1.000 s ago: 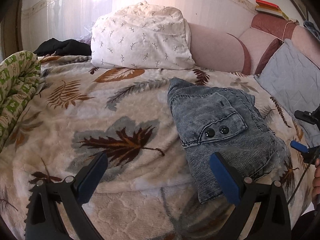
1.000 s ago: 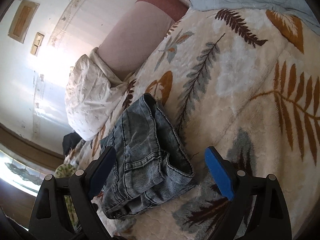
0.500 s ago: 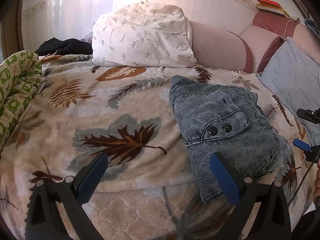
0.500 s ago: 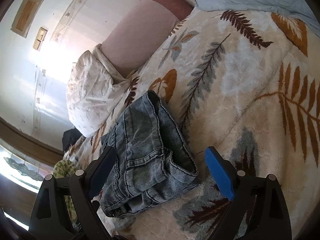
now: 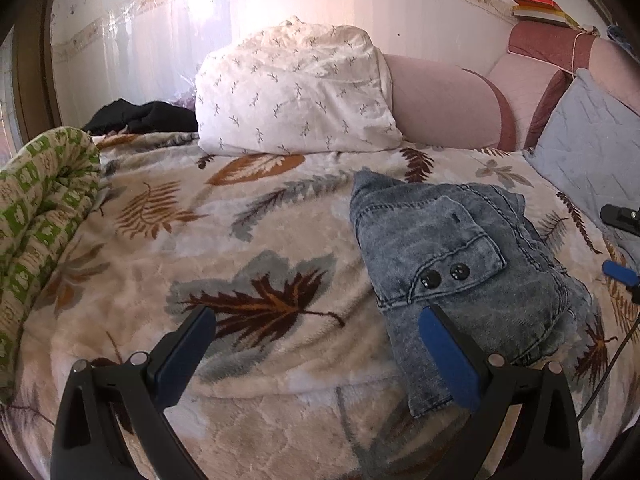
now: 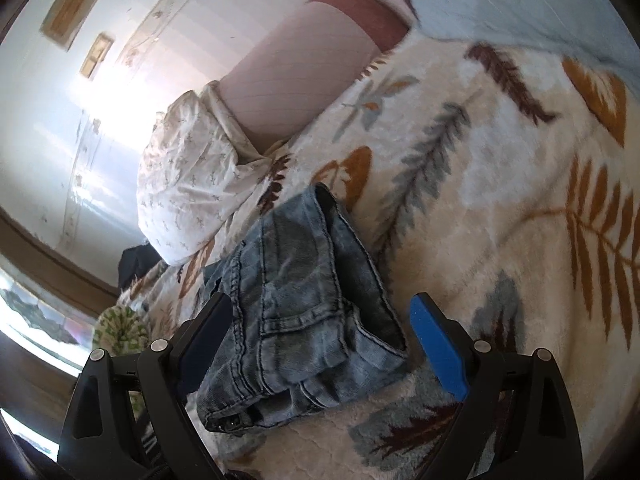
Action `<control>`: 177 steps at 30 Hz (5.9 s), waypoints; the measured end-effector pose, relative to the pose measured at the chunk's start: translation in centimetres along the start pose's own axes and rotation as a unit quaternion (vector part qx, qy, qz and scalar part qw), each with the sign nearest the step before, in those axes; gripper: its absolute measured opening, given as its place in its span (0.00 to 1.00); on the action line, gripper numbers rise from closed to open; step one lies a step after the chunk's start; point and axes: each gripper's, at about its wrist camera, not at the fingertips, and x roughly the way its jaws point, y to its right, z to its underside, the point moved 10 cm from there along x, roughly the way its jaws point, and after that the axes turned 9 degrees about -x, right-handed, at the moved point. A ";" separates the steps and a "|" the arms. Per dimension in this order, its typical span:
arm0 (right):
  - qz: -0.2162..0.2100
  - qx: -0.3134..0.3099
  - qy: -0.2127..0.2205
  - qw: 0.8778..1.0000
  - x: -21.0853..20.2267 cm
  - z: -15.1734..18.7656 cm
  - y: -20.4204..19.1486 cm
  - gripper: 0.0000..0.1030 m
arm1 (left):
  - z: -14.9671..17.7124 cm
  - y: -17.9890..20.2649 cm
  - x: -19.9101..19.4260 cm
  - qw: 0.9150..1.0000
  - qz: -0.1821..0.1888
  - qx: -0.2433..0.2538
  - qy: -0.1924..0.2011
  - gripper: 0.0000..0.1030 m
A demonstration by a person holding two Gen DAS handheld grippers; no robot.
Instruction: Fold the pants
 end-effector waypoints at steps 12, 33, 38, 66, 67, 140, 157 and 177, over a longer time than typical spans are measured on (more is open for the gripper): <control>0.010 -0.052 0.019 0.998 -0.4 -0.6 -1.4 0.88 | 0.2 0.4 0.1 1.000 -0.007 0.017 0.002 1.00; 0.028 -0.083 0.010 0.996 2.0 -2.5 -1.6 0.88 | 0.5 1.0 1.5 1.000 0.001 0.006 -0.020 1.00; 0.041 -0.122 -0.003 0.992 4.2 -3.4 -1.7 0.88 | -0.2 1.6 2.6 0.999 0.007 -0.007 -0.034 1.00; 0.045 -0.075 -0.035 0.996 5.8 -2.6 1.3 0.88 | -1.7 2.7 2.6 0.999 0.026 0.005 -0.027 1.00; 0.047 -0.074 -0.035 0.996 5.8 -2.6 1.4 0.88 | -1.8 2.6 2.6 0.999 0.026 0.005 -0.025 1.00; 0.041 -0.099 -0.036 0.994 5.8 -2.0 -0.2 0.88 | -1.2 2.1 3.4 0.999 0.007 0.026 -0.026 1.00; 0.038 -0.104 -0.035 0.993 5.7 -2.1 -0.4 0.88 | -0.9 2.2 3.6 0.999 0.006 0.030 -0.029 1.00; 0.038 -0.105 -0.034 0.993 5.6 -2.0 -0.6 0.88 | -0.7 2.3 3.6 0.999 0.006 0.032 -0.031 1.00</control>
